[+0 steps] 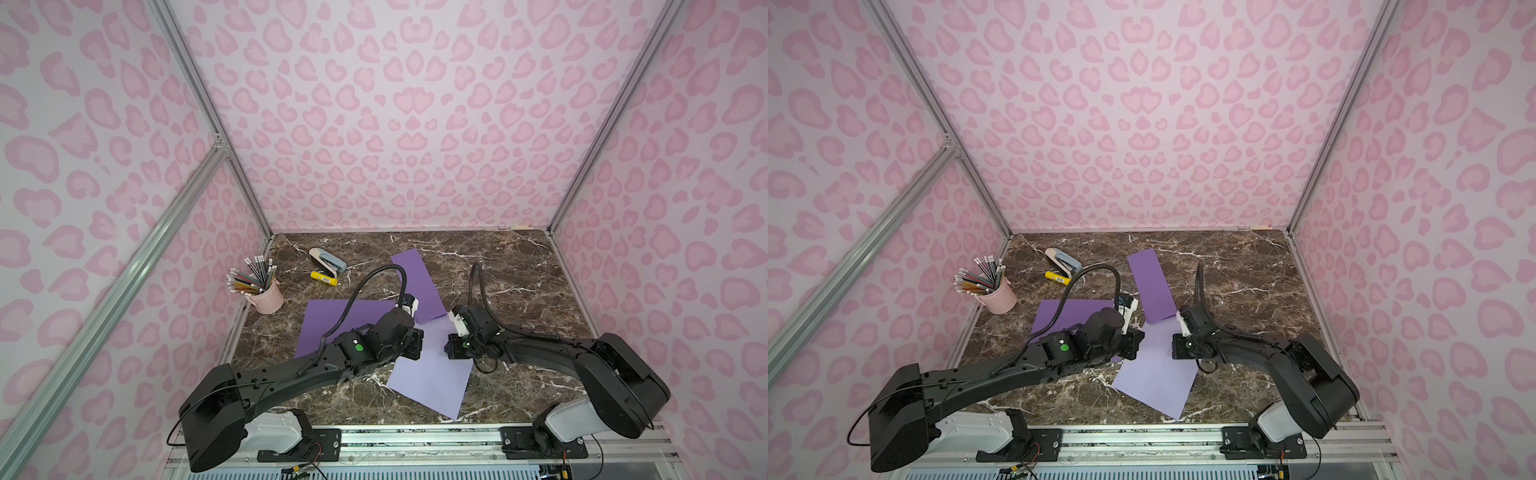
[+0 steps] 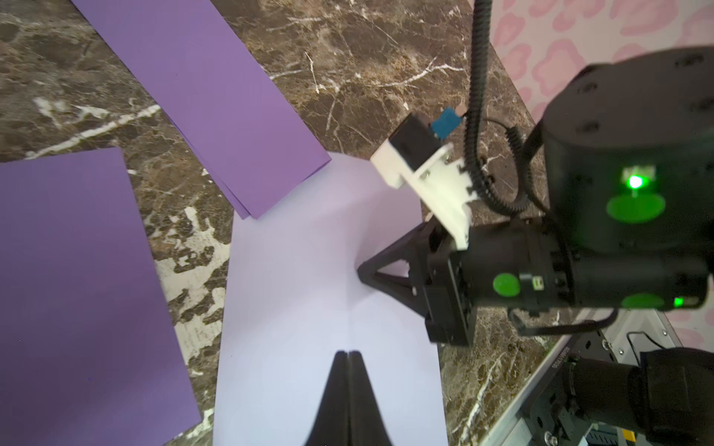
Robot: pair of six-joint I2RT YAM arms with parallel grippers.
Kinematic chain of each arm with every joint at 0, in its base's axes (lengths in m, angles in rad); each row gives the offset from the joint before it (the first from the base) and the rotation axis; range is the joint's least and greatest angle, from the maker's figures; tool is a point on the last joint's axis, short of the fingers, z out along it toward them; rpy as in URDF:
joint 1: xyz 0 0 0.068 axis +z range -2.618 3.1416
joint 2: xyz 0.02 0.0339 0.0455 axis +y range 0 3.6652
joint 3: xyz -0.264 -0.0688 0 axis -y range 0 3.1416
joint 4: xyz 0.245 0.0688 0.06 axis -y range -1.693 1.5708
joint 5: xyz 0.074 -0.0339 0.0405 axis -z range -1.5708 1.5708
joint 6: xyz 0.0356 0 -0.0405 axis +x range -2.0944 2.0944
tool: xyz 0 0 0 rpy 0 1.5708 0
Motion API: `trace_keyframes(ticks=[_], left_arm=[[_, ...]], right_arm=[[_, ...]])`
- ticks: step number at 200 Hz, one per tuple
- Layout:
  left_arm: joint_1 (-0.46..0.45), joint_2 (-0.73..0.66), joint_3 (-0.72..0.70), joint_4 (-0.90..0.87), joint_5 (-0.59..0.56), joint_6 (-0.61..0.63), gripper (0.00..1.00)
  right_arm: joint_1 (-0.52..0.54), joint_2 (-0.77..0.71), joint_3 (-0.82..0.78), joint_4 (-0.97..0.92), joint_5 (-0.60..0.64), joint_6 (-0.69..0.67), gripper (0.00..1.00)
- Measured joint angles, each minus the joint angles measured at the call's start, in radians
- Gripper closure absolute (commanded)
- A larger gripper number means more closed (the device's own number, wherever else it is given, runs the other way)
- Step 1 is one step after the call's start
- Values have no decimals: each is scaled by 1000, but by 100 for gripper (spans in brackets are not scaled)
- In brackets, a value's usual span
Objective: Fold the rectangular paper in half along the long edge
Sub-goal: Move the paper to the center of the board.
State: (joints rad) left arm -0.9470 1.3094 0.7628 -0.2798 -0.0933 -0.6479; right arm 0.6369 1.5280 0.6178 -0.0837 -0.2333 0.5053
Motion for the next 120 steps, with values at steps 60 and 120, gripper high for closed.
trace_keyframes(ticks=[60,120], left_arm=[[23,32,0,-42,23,20,96],[77,-64,-33,-61,4,15,96]], right_arm=[[192,70,24,116,37,4,100],[113,-180,80,-240,53,47,100]])
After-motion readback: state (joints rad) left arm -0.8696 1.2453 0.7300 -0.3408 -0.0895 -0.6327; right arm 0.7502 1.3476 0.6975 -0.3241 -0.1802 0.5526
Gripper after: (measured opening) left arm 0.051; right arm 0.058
